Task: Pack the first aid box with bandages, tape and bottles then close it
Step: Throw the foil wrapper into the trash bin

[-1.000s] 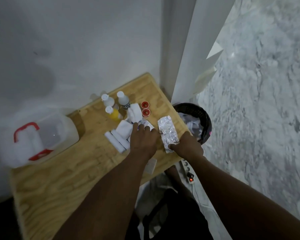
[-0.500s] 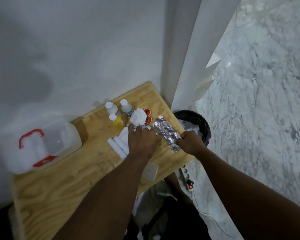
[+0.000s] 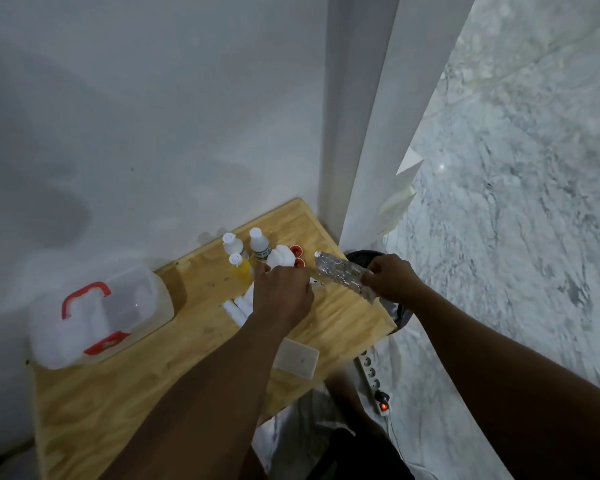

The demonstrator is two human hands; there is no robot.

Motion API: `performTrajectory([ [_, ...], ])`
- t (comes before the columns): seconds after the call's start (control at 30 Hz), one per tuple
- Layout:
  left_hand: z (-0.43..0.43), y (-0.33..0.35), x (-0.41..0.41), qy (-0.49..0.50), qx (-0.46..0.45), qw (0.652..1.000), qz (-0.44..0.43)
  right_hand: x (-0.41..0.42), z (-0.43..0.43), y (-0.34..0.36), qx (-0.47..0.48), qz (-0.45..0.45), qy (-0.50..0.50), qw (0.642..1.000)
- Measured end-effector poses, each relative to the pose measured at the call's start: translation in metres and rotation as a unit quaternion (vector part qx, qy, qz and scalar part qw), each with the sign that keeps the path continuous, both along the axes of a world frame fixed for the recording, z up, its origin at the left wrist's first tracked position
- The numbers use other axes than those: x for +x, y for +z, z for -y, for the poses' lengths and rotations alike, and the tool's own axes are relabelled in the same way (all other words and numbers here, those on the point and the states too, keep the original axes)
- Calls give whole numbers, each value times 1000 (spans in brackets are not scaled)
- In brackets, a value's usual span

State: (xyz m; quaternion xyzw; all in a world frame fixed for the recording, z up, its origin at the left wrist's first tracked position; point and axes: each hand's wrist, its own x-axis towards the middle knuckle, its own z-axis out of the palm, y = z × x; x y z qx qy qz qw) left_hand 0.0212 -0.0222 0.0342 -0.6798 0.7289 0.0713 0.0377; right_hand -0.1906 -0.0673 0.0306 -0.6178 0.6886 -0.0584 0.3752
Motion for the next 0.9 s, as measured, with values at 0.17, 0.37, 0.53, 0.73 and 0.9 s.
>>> performTrajectory([
  [0.17,16,18,2,-21,-2,998,-58,-18,10,25,-13,-8,-21,1000],
  [0.37,31,36,-7,20,74,976,-202,-43,17,40,-27,-10,-41,999],
  [0.53,44,40,-28,7,66,971,-228,-56,13,36,-29,-1,-67,997],
  [0.73,58,38,-57,-3,74,965,-250,-74,8,25,-34,22,-118,992],
  [0.9,79,35,-85,-2,69,960,-271,-96,13,15,-26,40,-176,983],
])
